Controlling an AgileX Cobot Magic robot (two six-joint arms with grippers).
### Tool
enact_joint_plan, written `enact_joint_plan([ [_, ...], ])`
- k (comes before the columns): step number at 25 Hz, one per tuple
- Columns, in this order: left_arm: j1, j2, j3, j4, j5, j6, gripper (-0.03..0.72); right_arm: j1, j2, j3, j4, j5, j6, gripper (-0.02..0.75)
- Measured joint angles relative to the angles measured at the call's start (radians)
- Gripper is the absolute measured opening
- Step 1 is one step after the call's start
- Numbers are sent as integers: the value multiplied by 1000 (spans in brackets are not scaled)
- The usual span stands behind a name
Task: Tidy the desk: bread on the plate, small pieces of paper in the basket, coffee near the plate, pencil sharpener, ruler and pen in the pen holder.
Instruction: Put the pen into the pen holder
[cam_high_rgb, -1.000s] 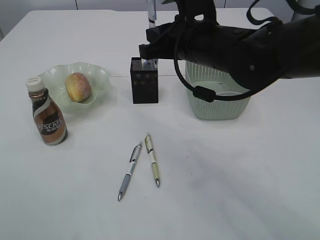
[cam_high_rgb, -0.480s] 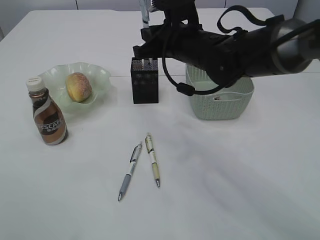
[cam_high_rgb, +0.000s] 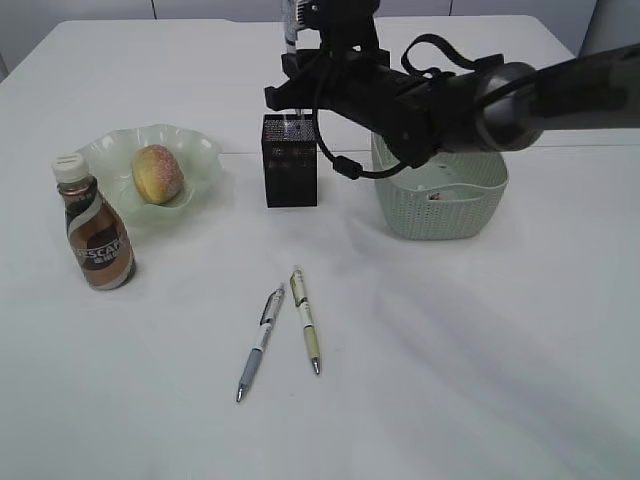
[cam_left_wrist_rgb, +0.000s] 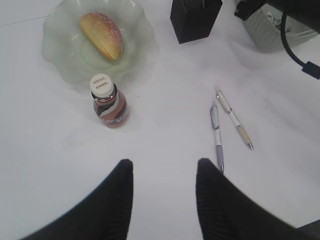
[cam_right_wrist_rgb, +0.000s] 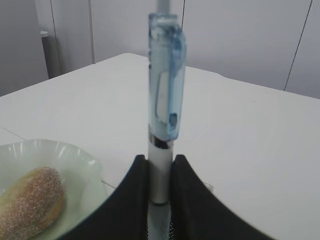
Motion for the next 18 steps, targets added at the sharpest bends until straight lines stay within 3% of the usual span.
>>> enact_joint_plan([
  [18,0,0,0,-1,0,0,303,-6,125,-89,0,10,3,72],
])
